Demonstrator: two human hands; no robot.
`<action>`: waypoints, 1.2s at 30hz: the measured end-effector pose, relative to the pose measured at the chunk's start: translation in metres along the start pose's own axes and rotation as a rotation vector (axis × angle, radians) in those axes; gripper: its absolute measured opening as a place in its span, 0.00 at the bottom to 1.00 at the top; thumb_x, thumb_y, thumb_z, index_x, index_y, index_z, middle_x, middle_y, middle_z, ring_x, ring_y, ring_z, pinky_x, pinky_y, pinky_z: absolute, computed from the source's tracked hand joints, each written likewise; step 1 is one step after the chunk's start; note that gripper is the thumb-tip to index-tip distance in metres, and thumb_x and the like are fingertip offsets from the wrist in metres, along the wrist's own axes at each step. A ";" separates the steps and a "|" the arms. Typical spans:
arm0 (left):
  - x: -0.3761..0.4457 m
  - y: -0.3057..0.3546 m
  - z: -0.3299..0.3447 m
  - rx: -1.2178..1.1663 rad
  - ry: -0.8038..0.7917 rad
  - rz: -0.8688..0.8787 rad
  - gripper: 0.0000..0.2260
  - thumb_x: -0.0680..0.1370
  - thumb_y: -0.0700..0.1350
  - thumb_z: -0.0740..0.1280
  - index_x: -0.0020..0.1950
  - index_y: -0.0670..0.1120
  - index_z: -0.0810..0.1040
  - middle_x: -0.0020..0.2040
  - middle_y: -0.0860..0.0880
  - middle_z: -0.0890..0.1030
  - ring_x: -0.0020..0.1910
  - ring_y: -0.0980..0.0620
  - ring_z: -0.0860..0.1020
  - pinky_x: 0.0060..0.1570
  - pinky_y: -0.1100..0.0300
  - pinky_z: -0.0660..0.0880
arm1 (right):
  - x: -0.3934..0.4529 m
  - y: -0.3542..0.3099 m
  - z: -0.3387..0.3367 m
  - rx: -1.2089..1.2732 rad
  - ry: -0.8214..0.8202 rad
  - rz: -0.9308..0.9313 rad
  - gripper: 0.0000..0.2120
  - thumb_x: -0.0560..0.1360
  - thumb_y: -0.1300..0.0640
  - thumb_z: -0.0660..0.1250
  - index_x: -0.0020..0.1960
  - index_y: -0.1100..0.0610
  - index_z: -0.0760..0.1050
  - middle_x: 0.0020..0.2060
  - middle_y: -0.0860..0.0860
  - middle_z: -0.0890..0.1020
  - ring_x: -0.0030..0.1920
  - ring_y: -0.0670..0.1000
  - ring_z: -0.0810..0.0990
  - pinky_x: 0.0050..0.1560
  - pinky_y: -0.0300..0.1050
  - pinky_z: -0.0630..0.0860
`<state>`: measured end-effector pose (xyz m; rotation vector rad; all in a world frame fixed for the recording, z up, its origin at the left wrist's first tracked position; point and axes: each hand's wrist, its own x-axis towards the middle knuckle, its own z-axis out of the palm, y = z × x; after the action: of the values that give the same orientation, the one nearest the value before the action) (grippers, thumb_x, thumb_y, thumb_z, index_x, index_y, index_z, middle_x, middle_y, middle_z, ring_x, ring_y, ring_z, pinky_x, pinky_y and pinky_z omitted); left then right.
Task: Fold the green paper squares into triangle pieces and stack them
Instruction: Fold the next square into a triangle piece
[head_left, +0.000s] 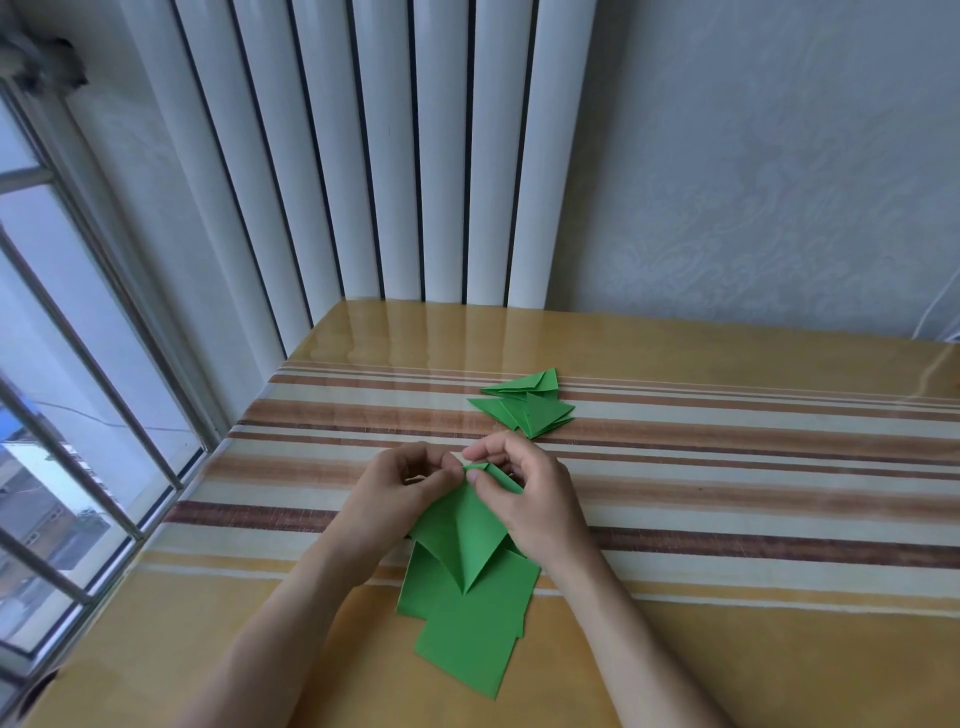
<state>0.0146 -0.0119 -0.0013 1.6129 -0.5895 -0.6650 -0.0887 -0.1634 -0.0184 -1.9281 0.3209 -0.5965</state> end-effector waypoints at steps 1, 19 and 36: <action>0.000 0.001 0.000 -0.001 0.002 0.003 0.05 0.81 0.44 0.72 0.47 0.45 0.85 0.48 0.37 0.85 0.42 0.46 0.82 0.45 0.51 0.78 | 0.000 0.000 0.000 0.001 -0.005 -0.007 0.07 0.78 0.59 0.73 0.52 0.48 0.82 0.49 0.40 0.85 0.55 0.44 0.83 0.58 0.47 0.81; 0.000 0.002 0.001 -0.093 0.111 -0.107 0.06 0.83 0.44 0.68 0.50 0.43 0.83 0.39 0.43 0.83 0.36 0.48 0.79 0.34 0.56 0.76 | -0.002 -0.003 0.000 0.022 -0.084 -0.100 0.04 0.80 0.55 0.72 0.53 0.51 0.84 0.50 0.42 0.85 0.54 0.48 0.83 0.55 0.49 0.81; 0.002 -0.001 0.000 -0.153 0.020 -0.011 0.06 0.81 0.32 0.67 0.56 0.38 0.82 0.49 0.39 0.83 0.48 0.39 0.87 0.53 0.49 0.85 | 0.000 0.004 0.002 -0.038 -0.001 -0.047 0.08 0.78 0.63 0.73 0.51 0.51 0.81 0.46 0.44 0.84 0.49 0.47 0.83 0.53 0.50 0.83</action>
<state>0.0159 -0.0130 -0.0025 1.4790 -0.5039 -0.6851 -0.0877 -0.1639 -0.0226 -1.9770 0.2885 -0.6244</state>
